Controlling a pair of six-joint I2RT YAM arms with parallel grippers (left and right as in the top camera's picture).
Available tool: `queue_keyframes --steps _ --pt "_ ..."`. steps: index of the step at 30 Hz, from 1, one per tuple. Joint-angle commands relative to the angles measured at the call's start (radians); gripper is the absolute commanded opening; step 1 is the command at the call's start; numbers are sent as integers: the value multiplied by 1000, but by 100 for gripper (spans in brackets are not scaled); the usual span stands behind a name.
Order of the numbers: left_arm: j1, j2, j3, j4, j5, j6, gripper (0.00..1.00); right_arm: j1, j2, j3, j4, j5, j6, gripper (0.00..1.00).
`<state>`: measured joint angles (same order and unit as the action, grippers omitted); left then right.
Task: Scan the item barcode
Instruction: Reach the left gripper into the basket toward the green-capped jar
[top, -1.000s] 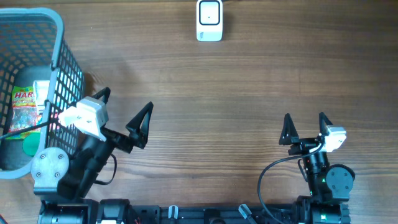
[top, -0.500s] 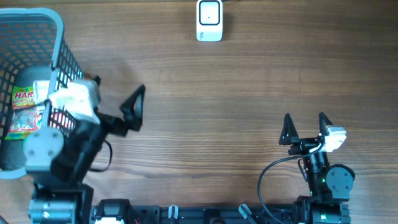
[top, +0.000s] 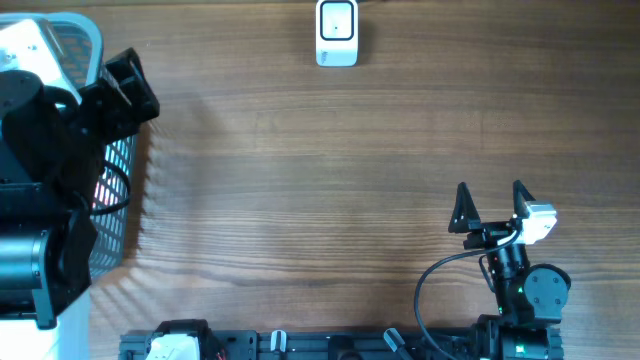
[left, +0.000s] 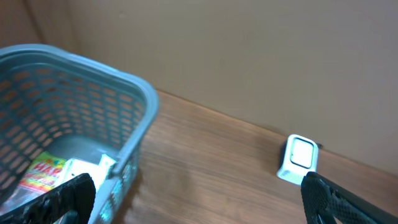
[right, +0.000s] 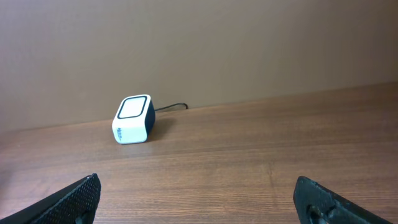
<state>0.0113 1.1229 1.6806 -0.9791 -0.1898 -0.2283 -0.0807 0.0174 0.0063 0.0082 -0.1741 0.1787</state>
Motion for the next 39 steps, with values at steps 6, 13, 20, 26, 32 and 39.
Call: queue_keyframes --steps 6,13,20,26,32,39 --pt "273 66 20 -101 -229 -382 100 5 -3 -1 4 17 7 100" --pt "616 185 20 -254 -2 -588 100 5 -3 -1 4 17 7 100" --pt "716 410 19 -332 87 -599 100 5 -3 -1 4 17 7 100" --pt "716 570 18 -402 89 -594 100 5 -3 -1 4 17 7 100" --pt "716 582 -50 -408 51 -587 100 5 -3 -1 4 17 7 100" --pt "718 582 -144 -354 9 -585 100 5 -3 -1 4 17 7 100"
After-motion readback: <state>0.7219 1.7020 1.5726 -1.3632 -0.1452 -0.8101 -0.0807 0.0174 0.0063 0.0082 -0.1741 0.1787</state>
